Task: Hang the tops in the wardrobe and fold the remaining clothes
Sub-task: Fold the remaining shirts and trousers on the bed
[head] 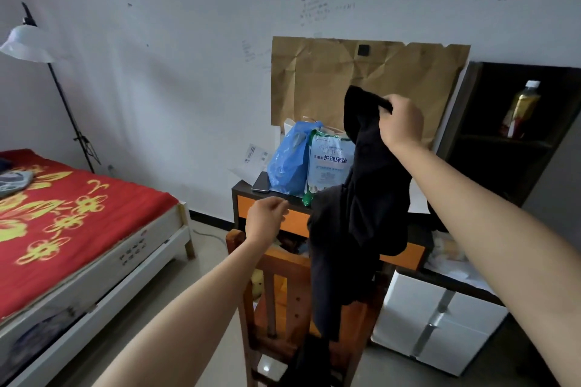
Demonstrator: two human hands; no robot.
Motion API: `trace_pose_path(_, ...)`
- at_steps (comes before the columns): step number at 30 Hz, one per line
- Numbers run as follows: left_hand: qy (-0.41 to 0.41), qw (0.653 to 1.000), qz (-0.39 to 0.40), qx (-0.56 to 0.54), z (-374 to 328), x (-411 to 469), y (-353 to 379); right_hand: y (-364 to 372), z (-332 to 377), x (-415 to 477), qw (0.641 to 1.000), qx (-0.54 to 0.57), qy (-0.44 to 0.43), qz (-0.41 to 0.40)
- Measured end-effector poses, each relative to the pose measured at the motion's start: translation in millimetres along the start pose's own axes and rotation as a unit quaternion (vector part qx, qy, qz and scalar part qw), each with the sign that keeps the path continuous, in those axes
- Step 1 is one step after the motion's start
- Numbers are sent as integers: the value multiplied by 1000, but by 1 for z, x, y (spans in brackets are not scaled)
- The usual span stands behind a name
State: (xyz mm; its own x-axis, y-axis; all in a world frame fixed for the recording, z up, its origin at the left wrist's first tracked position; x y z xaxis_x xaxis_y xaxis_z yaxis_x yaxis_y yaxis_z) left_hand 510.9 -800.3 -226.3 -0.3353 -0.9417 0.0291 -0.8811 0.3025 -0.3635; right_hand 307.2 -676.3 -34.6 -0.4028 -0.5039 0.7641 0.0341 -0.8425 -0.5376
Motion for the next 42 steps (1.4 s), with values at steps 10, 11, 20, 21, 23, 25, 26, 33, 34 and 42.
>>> trace_pose_path(10, -50, 994, 97, -22, 18, -4, 16, 24, 94, 17, 967, 231, -108, -4)
trace_pose_path(11, -66, 993, 92, -44, 23, -2, 3, 22, 94, 23, 968, 225, -112, -11)
trace_pose_path(20, -103, 970, -150, -162, 57, 13, -200, 62, 37, 51, 982, 175, 38, -63)
trace_pose_path(21, -113, 963, -173, -171, 68, 12, -223, 72, 37, 51, 981, 177, 51, -62)
trace_pose_path(23, -136, 952, -202, -187, 91, 9, -256, 90, 37, 46, 979, 183, 78, -52)
trace_pose_path(25, -160, 939, -238, -188, 113, 1, -288, 120, 54, 40, 976, 199, 82, -21)
trace_pose_path(26, -167, 932, -257, -192, 121, -4, -302, 135, 66, 36, 974, 210, 79, -6)
trace_pose_path(33, -193, 885, -369, -209, 178, -55, -415, 253, 189, -9, 943, 311, 38, 108)
trace_pose_path(34, -194, 880, -381, -206, 184, -62, -433, 273, 211, -17, 936, 322, 28, 136)
trace_pose_path(42, -180, 850, -458, -189, 245, -87, -597, 422, 417, -86, 870, 390, -51, 297)
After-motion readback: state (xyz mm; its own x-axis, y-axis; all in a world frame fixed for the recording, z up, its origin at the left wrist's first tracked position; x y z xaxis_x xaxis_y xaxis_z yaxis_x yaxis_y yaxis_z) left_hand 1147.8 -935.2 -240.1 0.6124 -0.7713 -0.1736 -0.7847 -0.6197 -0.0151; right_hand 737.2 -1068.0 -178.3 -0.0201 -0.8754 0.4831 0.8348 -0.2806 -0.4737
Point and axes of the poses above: each hand's wrist, its own x-axis towards the middle knuckle, its own y-axis out of the palm, z = x × y, the point moved 7 cm from there along x, towards the middle knuckle, and after that the axes turned 13 degrees about -y, right-handed, at the moved point
